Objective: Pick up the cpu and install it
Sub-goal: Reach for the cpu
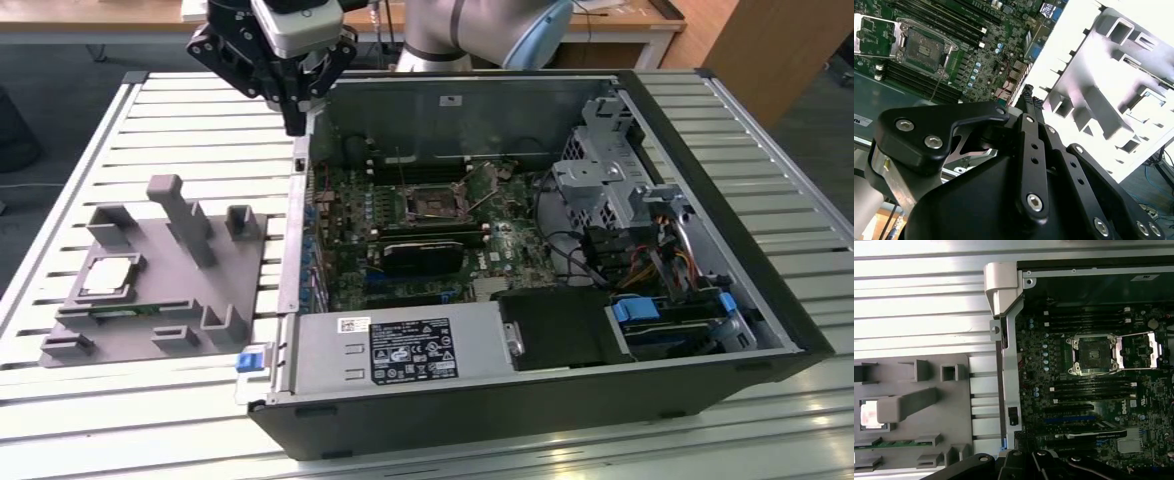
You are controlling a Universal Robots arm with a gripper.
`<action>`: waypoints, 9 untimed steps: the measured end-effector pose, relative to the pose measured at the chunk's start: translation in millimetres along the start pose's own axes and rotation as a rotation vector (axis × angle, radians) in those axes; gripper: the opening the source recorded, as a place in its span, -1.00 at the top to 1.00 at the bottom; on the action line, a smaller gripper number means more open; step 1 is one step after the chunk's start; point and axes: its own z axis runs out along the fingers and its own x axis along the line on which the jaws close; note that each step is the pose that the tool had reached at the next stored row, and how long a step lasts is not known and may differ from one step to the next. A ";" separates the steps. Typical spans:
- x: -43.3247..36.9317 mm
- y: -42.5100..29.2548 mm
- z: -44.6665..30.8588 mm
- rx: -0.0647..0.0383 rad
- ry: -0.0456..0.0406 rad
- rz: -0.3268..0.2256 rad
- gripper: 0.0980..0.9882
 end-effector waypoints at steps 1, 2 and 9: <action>0.3 0.0 0.0 0.000 0.0000 0.000 0.98; 0.5 0.0 -0.1 0.000 0.0000 0.000 0.98; 2.0 -0.2 -0.1 0.000 0.0000 0.000 0.98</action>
